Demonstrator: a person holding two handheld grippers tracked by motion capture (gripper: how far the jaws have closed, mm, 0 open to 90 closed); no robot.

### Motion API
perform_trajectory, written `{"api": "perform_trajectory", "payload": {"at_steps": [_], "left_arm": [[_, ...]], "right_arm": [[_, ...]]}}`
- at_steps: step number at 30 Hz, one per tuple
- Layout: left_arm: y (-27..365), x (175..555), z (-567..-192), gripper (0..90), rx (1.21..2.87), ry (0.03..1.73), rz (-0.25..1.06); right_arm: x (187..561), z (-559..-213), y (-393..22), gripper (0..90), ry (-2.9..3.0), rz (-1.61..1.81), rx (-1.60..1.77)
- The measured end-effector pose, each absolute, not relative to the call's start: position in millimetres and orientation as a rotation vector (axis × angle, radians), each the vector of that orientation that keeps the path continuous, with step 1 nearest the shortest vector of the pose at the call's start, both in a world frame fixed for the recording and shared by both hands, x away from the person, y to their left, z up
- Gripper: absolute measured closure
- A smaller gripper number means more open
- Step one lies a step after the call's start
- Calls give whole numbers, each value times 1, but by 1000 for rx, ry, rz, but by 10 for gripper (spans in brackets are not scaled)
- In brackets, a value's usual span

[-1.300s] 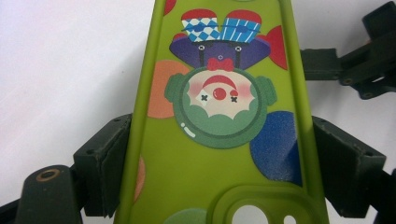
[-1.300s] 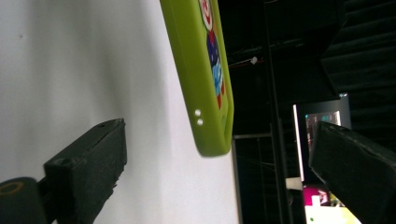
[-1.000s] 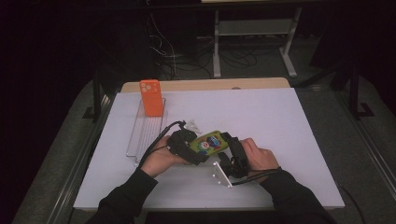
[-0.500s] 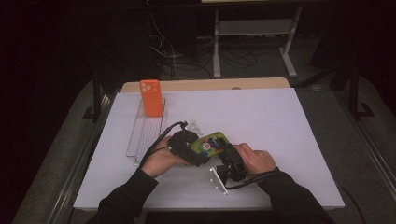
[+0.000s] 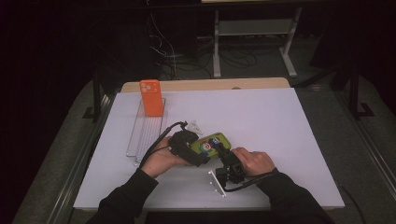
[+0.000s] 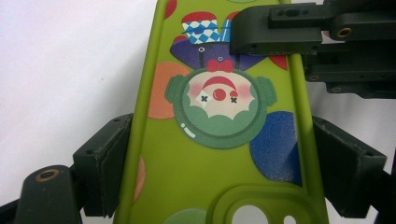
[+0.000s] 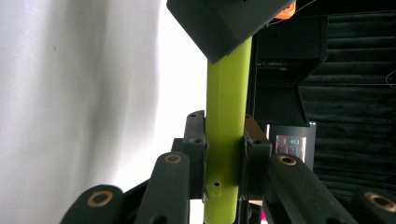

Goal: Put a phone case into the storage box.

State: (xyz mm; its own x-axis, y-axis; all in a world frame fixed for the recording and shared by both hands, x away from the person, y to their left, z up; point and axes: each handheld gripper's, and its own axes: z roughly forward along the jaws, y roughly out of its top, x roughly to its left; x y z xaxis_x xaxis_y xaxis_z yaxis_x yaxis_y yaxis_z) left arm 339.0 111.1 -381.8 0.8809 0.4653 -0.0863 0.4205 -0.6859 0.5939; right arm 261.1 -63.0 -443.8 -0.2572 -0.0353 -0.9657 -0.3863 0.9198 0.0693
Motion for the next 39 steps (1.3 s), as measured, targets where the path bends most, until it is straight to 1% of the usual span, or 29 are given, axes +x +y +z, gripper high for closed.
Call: {"api": "perform_trajectory", "payload": {"at_steps": [3,7,9,11,14,15,17,22,24,31,39], "left_arm": [[111,339,-382,147,2409,630,93],[112,335,-379,122,2380,613,160],[113,335,-379,63,2371,633,145],[113,336,-379,24,2331,658,141],[118,337,-376,20,2332,626,138],[118,336,-375,18,2302,644,133],[122,338,-373,17,2313,616,140],[128,341,-372,0,2288,630,152],[128,341,-372,0,2241,663,149],[135,345,-371,0,2271,658,194],[139,348,-373,0,2251,688,177]], "right_arm": [[261,-444,-63,751,1806,338,-311],[261,-442,-63,755,1797,348,-294],[262,-440,-64,756,1803,338,-295],[263,-442,-65,756,1810,343,-276],[265,-441,-66,756,1823,334,-245],[266,-441,-67,756,1829,335,-235],[269,-440,-69,755,1836,332,-223],[277,-438,-77,755,1893,358,-122],[281,-437,-80,755,1893,383,-76],[289,-429,-90,755,1960,451,39],[295,-420,-98,755,2052,602,264]]}}
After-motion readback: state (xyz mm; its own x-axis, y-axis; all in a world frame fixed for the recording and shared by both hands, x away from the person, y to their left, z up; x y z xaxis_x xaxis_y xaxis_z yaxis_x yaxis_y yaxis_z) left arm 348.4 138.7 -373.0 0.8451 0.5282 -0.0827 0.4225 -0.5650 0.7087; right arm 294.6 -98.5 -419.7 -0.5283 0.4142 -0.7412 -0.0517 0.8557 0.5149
